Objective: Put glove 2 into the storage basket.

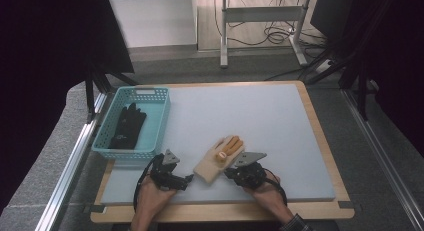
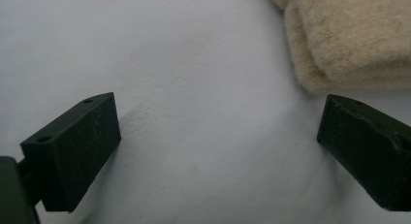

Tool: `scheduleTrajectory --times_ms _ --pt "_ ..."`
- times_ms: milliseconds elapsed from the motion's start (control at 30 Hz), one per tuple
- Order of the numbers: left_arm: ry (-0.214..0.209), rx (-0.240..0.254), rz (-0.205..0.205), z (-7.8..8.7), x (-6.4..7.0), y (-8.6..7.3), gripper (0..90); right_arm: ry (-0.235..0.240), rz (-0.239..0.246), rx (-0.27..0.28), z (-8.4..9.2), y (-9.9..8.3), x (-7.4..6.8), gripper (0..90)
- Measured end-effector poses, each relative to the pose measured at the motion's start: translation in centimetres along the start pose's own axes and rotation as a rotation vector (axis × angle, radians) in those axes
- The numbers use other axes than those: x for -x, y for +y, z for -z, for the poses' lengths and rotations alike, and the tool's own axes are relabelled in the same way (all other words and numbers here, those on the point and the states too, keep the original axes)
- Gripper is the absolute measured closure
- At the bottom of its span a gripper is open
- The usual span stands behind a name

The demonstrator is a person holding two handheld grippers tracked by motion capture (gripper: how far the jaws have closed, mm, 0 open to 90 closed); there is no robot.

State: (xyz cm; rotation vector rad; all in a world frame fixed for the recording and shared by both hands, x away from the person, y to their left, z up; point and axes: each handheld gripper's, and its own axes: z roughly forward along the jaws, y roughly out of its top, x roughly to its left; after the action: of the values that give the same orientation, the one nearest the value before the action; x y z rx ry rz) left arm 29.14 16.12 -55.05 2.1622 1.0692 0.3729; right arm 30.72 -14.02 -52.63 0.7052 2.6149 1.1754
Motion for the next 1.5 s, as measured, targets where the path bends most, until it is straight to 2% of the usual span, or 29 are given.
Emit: scheduleTrajectory --times_ms 133,300,467,600,700,833,900,933,967,1067,1367,1500 --pt "0.002 0.0 -0.001 0.0 0.0 0.0 1.9 -0.068 -0.028 0.013 1.7 -0.7 1.6 74.0" --pt "-0.001 0.003 0.005 0.0 0.0 0.0 1.8 -0.162 -0.048 0.008 3.8 -2.0 3.6 62.4" --pt "-0.004 0.006 0.009 0.0 0.0 0.0 1.7 -0.239 -0.115 0.01 6.0 -3.8 5.7 52.4" --pt "-0.004 0.007 0.009 -0.1 0.0 0.0 1.7 -0.303 -0.17 0.014 7.5 -5.1 7.1 41.0" --pt "-0.004 0.007 0.008 -0.1 0.0 0.0 1.6 -0.336 -0.196 -0.003 8.2 -6.0 7.9 32.8" --pt "-0.004 0.006 0.007 -0.1 0.0 0.0 1.6 -0.392 -0.206 -0.021 8.5 -7.0 8.6 23.9" --pt "-0.003 0.006 0.007 -0.1 0.0 0.0 1.6 -0.398 -0.226 -0.035 8.3 -7.5 8.9 18.9" --pt "-0.003 0.006 0.007 -0.1 0.0 0.0 1.6 -0.384 -0.256 -0.025 8.3 -7.7 9.2 17.6" --pt "-0.003 0.006 0.007 -0.1 0.0 0.0 1.6 -0.377 -0.266 -0.02 8.4 -7.7 9.3 16.7" --pt "-0.003 0.006 0.006 -0.1 0.0 0.0 1.6 -0.401 -0.26 -0.037 8.2 -7.6 9.2 12.0" --pt "0.001 0.017 0.017 0.1 0.0 -0.1 3.8 -0.401 -0.267 -0.033 8.2 -7.7 9.2 11.9" --pt "-0.02 0.021 0.025 0.7 0.2 0.1 4.9 -0.401 -0.267 -0.032 8.2 -7.7 9.2 11.9"
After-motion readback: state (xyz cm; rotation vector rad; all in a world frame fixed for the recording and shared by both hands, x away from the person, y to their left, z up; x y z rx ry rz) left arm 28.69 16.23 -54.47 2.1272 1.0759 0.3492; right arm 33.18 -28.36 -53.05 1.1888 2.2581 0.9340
